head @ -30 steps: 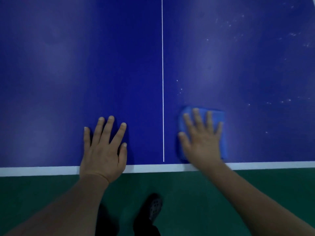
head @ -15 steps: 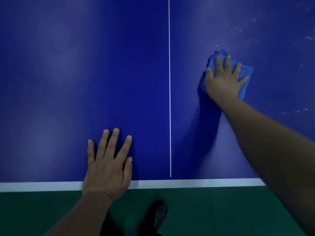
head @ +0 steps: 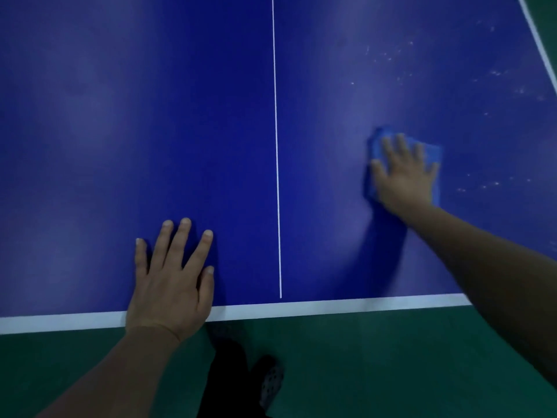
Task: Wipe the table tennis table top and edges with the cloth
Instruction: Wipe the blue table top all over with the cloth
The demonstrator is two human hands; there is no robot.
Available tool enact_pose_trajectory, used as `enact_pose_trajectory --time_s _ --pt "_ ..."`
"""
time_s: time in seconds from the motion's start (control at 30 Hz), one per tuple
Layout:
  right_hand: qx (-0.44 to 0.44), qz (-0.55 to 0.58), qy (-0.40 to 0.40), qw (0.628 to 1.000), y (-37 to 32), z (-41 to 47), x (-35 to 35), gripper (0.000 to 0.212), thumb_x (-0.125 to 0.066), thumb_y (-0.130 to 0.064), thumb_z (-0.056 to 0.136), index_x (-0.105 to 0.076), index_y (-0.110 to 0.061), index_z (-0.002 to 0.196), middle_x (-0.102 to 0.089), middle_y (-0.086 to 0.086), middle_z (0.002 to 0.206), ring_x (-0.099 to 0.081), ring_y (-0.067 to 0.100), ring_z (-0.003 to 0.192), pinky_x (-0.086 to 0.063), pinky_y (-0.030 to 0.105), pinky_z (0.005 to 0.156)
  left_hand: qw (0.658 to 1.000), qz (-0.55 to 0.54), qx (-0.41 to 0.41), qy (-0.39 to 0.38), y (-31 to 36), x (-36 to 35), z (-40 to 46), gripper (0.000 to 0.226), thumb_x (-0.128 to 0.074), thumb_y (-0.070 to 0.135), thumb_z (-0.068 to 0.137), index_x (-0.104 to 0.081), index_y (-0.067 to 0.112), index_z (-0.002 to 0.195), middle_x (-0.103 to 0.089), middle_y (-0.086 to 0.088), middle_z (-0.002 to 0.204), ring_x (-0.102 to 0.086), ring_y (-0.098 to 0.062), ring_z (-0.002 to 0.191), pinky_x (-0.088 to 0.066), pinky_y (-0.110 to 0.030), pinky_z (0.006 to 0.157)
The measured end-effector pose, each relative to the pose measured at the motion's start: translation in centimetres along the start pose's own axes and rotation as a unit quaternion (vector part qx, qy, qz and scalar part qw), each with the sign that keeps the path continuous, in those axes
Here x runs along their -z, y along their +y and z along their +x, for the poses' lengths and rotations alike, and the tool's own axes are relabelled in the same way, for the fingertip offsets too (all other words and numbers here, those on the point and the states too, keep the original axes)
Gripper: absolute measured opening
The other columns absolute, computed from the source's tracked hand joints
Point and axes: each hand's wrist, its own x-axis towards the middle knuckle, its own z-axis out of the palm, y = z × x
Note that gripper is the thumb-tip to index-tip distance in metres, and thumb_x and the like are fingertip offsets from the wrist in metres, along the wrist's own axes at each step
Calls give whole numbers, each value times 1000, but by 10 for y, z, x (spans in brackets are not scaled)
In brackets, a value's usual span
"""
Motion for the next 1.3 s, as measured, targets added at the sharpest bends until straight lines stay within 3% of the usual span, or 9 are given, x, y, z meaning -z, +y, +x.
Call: enact_pose_trajectory --time_s 0.1,0.17,0.37,0.47,0.73,0.93,1.03,1.13,1.3 --pt "-198 52 -13 979 5 6 10 65 -22 -58 101 -12 -35 161 -2 -5 170 3 34 155 1 71 116 1000 6 3 -7 -1 0 1 61 -24 44 99 -27 23 157 -21 -10 166 -9 -29 155 -1 -59 122" --pt "-181 42 3 983 -33 -5 3 65 -26 -56 102 -14 -32 161 -4 -3 170 1 36 155 -1 73 115 1000 2 8 -14 0 1 0 62 -21 46 100 -24 25 158 -18 -9 167 -6 -28 156 1 -58 123" --pt "242 -35 -69 967 -151 -100 -19 64 -13 -62 100 -10 -39 160 0 -8 170 6 28 156 5 61 120 999 8 34 -32 4 7 3 66 -16 50 97 -21 29 159 -12 -4 169 0 -23 156 -2 -57 124" --pt "346 -49 -69 935 -116 -72 -11 68 -17 -70 97 -32 -38 155 -28 -4 165 -25 31 151 -25 58 114 998 -6 41 -39 4 8 4 66 -16 50 97 -23 30 159 -12 -3 169 0 -21 156 -2 -56 124" --pt "-72 21 -55 996 -52 20 14 65 -25 -62 101 -11 -39 160 1 -9 170 5 31 155 -1 72 116 993 -76 92 10 30 23 42 57 -32 37 91 -56 14 137 -43 -14 152 -30 -32 147 -11 -59 123" --pt "298 -31 -64 952 -206 -15 -16 68 -9 -64 96 -17 -39 159 -9 -6 169 2 32 156 5 69 117 983 -134 77 99 25 44 160 46 -41 23 97 -55 11 139 -42 -11 156 -27 -26 150 -5 -49 125" --pt "360 -34 -71 930 -227 20 -13 64 -10 -63 99 -13 -41 159 -6 -8 169 5 28 156 9 65 119 982 -133 84 102 12 54 224 49 -41 23 101 -44 12 149 -30 -7 164 -16 -21 154 2 -43 126" --pt "305 -34 -52 950 -198 86 -8 66 -8 -66 95 -11 -45 158 -5 -12 169 3 25 156 6 63 120 989 -111 69 70 3 56 272 55 -35 31 104 -30 18 157 -14 -2 169 -3 -18 156 6 -42 126" --pt "-8 -36 -23 999 -69 203 21 60 -27 -59 102 -16 -41 159 -8 -9 169 -4 30 155 -7 68 118 996 -68 54 11 0 47 291 63 -19 45 102 -17 22 160 -3 0 170 8 -17 156 7 -48 125"
